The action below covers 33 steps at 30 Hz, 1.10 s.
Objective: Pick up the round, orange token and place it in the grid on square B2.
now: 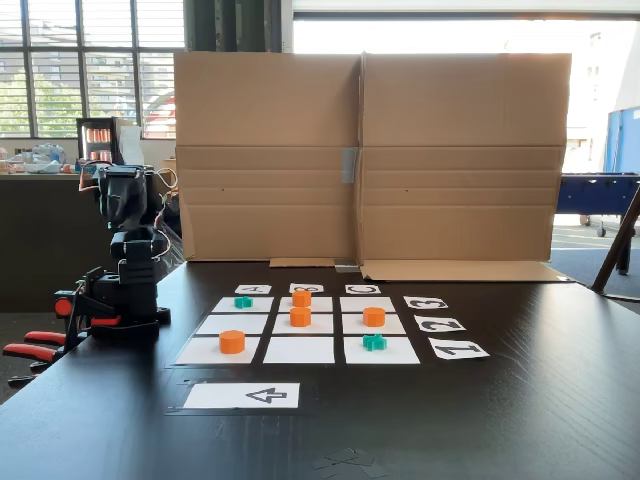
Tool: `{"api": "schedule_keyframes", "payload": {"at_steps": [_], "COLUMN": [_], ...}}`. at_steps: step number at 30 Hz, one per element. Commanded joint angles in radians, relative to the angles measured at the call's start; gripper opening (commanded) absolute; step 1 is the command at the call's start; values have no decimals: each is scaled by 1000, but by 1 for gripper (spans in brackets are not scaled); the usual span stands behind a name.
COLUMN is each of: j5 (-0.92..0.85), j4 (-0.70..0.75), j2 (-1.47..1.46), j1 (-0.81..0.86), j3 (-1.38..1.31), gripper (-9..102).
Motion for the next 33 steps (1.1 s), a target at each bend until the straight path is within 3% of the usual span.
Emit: {"api": "schedule_keyframes", "payload": {"at_steps": [1,10,33], "j5": [-11,-31,-32], "j4": [29,18,8], "j2": [187,279,279], "j1": [127,287,293], "j3": [190,433,477], "gripper": [-1,-1,-1]}}
